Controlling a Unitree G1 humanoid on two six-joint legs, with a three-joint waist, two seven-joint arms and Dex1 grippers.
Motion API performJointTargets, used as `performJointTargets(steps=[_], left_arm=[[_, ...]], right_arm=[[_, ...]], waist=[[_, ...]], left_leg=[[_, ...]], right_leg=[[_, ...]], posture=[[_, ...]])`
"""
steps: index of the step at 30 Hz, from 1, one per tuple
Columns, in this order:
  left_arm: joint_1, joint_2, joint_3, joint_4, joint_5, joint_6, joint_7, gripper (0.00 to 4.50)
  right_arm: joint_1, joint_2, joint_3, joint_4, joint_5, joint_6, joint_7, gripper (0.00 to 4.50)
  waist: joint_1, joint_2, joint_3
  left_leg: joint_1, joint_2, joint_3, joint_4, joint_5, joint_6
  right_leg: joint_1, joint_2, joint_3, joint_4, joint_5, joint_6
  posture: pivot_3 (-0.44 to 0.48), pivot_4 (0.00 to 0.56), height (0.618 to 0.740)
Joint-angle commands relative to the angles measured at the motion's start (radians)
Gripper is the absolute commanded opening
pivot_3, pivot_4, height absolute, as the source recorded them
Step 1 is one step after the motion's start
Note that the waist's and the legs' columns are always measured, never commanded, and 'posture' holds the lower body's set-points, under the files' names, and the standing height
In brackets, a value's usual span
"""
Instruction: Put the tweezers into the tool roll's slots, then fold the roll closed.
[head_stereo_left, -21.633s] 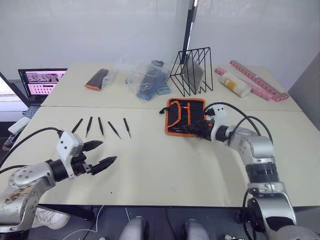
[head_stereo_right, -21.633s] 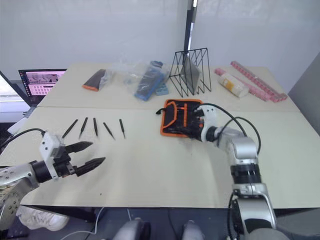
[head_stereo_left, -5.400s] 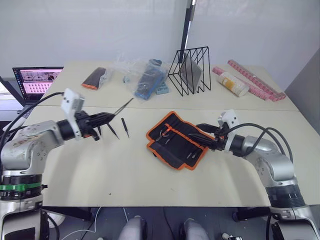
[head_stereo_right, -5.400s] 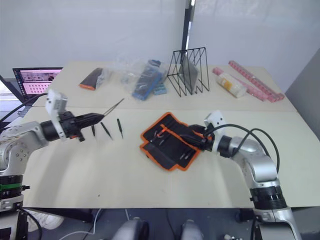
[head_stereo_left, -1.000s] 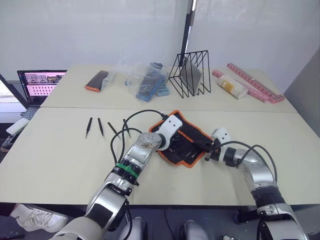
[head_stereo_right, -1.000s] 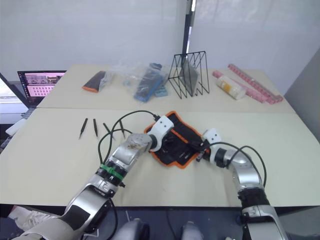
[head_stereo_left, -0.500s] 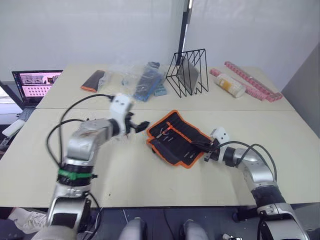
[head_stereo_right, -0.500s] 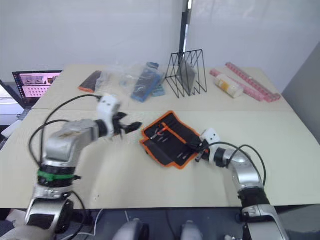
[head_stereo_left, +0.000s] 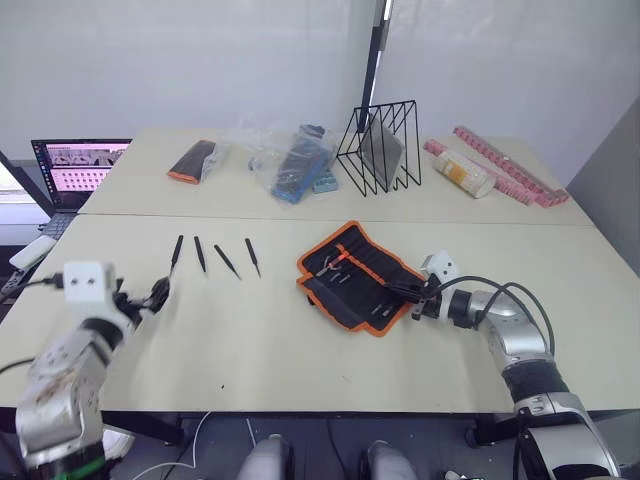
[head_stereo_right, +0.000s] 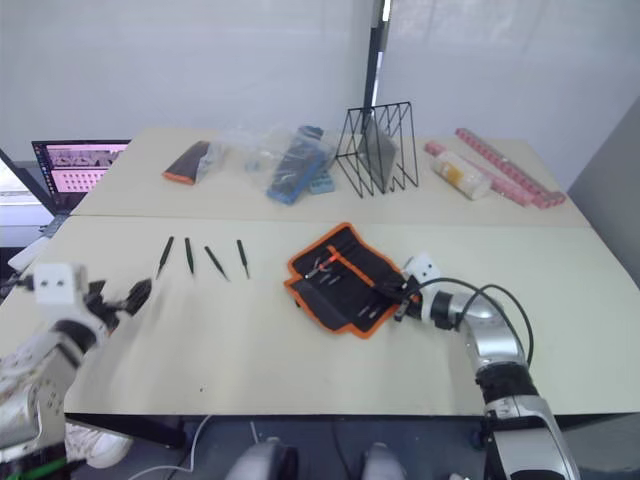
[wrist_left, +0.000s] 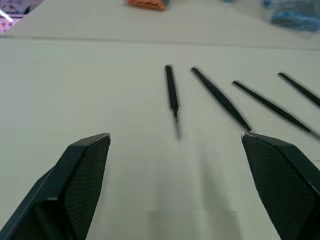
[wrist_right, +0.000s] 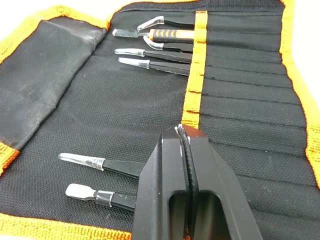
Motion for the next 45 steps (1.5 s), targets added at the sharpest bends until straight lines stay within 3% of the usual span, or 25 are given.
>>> performJointTargets(steps=[1, 6, 11, 20, 28, 36, 45], left_arm=[[0.083, -0.05, 0.065, -0.106, -0.03, -0.088, 0.046, 4.46], [0.212, -0.149, 0.068, -0.063, -0.007, -0.235, 0.091, 4.46], [0.258, -0.185, 0.052, -0.041, -0.077, -0.29, 0.07, 4.46], [0.242, -0.13, 0.003, -0.052, -0.095, -0.28, 0.094, 4.46], [0.038, 0.008, -0.054, 0.048, -0.12, -0.165, 0.104, 4.46], [-0.245, 0.151, -0.199, 0.341, -0.073, -0.084, 0.06, 4.46], [-0.455, 0.145, -0.305, 0.692, 0.018, -0.186, 0.075, 4.46]], right_arm=[[0.012, -0.013, 0.012, 0.035, -0.027, 0.01, 0.009, 0.0], [0.002, -0.014, 0.008, 0.047, -0.03, 0.011, 0.013, 0.0], [-0.002, -0.01, 0.008, 0.05, -0.031, 0.014, 0.011, 0.0], [0.007, -0.013, 0.01, 0.041, -0.037, 0.019, -0.001, 0.0], [0.02, 0.004, -0.012, 0.028, -0.022, 0.026, -0.04, 0.0], [0.036, 0.026, -0.012, -0.002, -0.022, 0.03, -0.068, 0.0], [0.07, 0.049, -0.01, -0.055, -0.016, 0.053, -0.099, 0.0]], waist=[[0.004, 0.0, 0.0], [0.007, 0.0, 0.0], [0.009, 0.0, 0.0], [0.008, 0.0, 0.0], [0.007, 0.0, 0.0], [0.004, 0.0, -0.001], [0.002, -0.001, -0.001]], left_leg=[[0.0, 0.0, 0.0, 0.0, -0.003, -0.005], [0.0, 0.001, 0.001, 0.0, -0.003, -0.005], [-0.001, 0.001, 0.001, 0.0, -0.003, -0.004], [-0.001, 0.001, 0.001, 0.0, -0.002, -0.003], [0.0, 0.001, 0.001, 0.0, 0.001, 0.002], [0.0, 0.001, 0.001, 0.0, 0.001, 0.002], [0.001, 0.0, 0.001, -0.001, 0.001, 0.002]], right_leg=[[0.001, 0.0, 0.0, -0.002, 0.0, 0.0], [0.001, 0.0, 0.0, -0.004, 0.0, 0.0], [0.001, 0.0, -0.001, -0.005, 0.0, 0.0], [0.001, 0.001, -0.001, -0.006, 0.0, 0.0], [0.002, 0.001, -0.001, -0.006, 0.0, 0.0], [0.001, 0.002, -0.001, -0.005, 0.0, 0.0], [0.001, 0.002, 0.0, 0.002, 0.0, 0.0]], posture=[[0.0, 0.15, 0.685], [0.0, 0.15, 0.685], [0.0, 0.15, 0.685], [0.0, 0.15, 0.685], [0.0, 0.15, 0.685], [0.0, 0.15, 0.685], [0.0, 0.15, 0.685]])
